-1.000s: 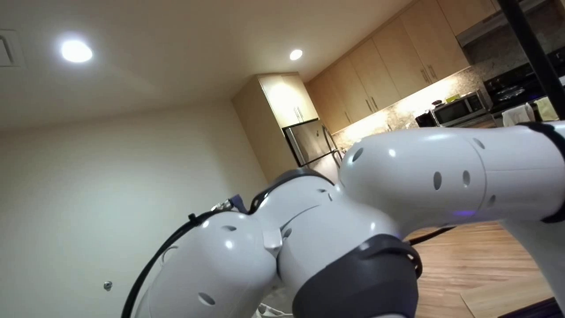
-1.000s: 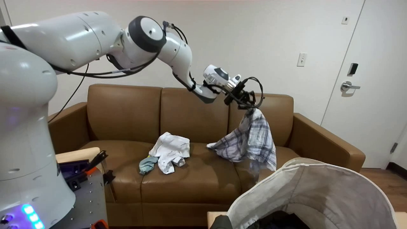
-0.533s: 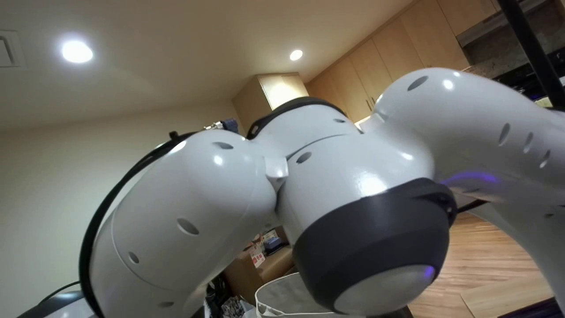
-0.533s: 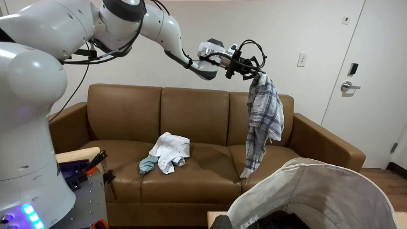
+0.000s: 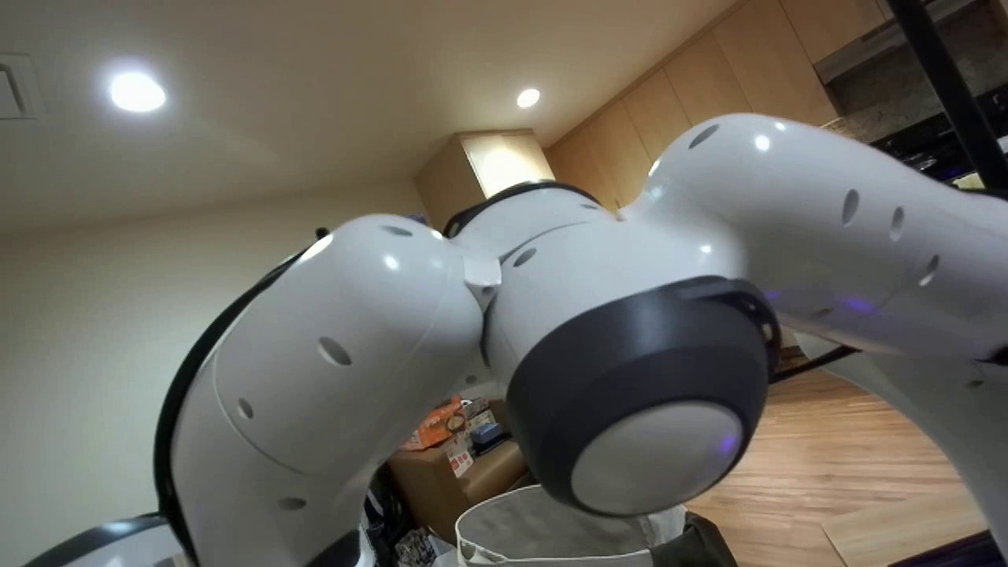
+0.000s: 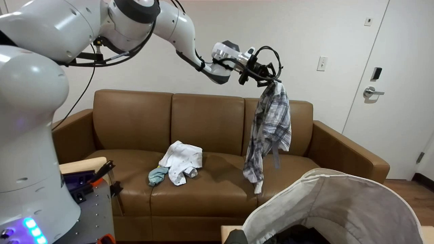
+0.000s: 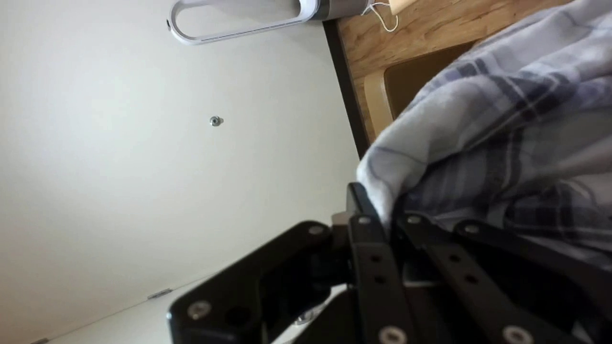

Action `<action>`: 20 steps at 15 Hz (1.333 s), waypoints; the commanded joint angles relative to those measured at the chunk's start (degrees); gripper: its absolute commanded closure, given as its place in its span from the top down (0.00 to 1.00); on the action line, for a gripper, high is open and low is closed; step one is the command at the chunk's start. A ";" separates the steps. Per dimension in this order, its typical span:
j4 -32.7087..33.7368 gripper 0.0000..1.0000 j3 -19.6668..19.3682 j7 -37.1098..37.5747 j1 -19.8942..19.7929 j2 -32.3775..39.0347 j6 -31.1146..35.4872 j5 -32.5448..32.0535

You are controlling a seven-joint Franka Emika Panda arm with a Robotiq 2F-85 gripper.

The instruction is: Move all the clothes from the couch and put them in the carrier bag

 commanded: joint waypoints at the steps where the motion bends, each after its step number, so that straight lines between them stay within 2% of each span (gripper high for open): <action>1: -3.19 0.03 -2.84 -1.18 2.37 -8.30 -3.71 -0.10; 3: -5.46 0.03 -6.23 0.74 5.37 -12.33 -7.13 -1.48; 5: -8.41 0.03 -11.38 2.75 10.15 -15.74 -11.94 -4.27; 6: -10.06 0.03 -13.73 1.37 12.54 -17.32 -13.12 -6.66; 7: -3.42 0.05 -4.86 2.10 4.40 -14.99 -12.67 -7.40; 9: -6.30 0.05 -7.25 2.19 7.70 -18.36 -14.65 -9.45; 12: -8.06 0.03 -7.36 2.23 8.47 -19.26 -14.94 -9.65; 14: -9.43 0.03 -1.05 3.19 5.71 -23.17 -17.49 -5.83; 16: -13.97 0.03 3.64 6.71 4.20 -28.64 -19.48 -7.96; 17: -18.90 0.03 -1.93 7.41 8.88 -30.51 -17.92 -4.70; 20: -28.38 0.03 -3.38 13.93 12.97 -39.53 -19.45 -6.70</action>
